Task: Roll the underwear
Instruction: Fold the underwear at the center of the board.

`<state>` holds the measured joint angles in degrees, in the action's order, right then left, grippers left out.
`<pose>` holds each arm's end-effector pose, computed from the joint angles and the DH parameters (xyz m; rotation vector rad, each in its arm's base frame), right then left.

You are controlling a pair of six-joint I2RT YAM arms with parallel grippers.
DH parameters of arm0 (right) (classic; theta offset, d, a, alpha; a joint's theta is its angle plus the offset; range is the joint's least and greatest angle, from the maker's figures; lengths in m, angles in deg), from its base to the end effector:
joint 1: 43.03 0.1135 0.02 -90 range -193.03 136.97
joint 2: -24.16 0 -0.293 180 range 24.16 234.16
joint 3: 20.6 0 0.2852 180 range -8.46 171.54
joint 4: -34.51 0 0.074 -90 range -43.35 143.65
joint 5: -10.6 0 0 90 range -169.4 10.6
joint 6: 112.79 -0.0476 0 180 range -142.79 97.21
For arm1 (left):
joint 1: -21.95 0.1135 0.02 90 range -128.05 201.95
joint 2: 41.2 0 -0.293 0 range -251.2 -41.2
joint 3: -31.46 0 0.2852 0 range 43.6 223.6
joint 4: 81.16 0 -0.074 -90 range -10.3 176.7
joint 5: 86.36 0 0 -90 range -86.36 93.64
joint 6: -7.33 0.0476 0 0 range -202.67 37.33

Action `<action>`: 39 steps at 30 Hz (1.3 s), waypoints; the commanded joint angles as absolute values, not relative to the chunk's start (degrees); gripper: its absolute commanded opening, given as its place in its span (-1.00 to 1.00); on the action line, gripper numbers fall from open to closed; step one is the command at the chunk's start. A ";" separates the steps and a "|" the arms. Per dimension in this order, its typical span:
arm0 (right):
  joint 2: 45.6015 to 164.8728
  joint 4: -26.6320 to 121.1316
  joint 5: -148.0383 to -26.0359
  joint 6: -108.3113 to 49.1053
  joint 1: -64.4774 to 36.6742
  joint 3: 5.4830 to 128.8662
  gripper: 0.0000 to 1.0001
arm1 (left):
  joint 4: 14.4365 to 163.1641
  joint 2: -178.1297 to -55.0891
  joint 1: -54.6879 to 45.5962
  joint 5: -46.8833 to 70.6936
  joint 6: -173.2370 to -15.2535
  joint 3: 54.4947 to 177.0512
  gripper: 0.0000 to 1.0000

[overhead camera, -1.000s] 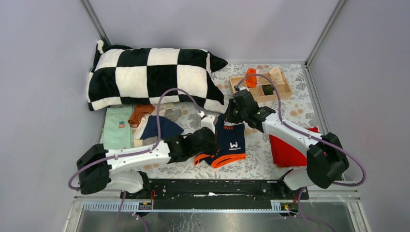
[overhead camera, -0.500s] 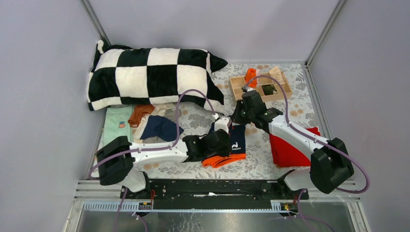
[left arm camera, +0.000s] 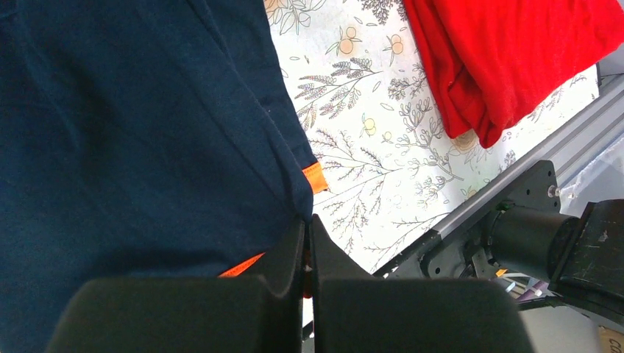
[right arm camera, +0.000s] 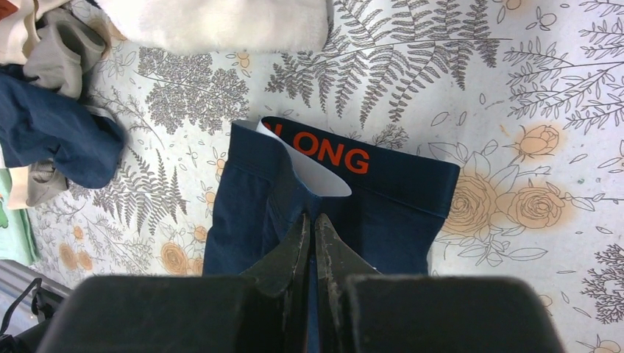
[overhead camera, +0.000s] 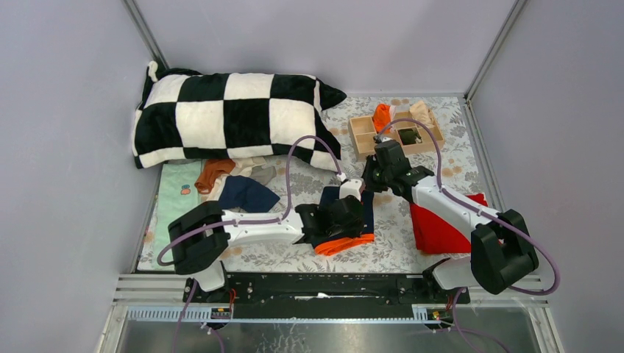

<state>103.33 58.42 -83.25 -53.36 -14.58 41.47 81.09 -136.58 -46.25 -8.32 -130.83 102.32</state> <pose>0.2879 0.1596 0.2377 0.0075 2.3611 0.5989 0.1563 -0.3642 0.2058 0.3110 2.4052 -0.7769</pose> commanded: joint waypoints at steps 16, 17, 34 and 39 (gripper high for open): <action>105.40 56.33 -85.79 -50.07 -18.29 40.42 -0.94 | 85.46 -146.21 -46.67 -8.55 -130.83 108.29 -1.00; 105.51 56.26 -85.85 -50.04 -18.34 40.34 -0.94 | 85.46 -146.47 -46.62 -8.76 -130.83 108.43 -1.00; 103.31 66.18 -66.15 -47.78 -18.95 43.05 -0.15 | 82.21 -139.11 -46.54 -10.85 -129.04 110.21 0.11; 102.14 69.25 -59.10 -47.47 -19.00 43.46 -0.12 | 79.72 -130.52 -45.25 -15.28 -129.64 105.18 0.35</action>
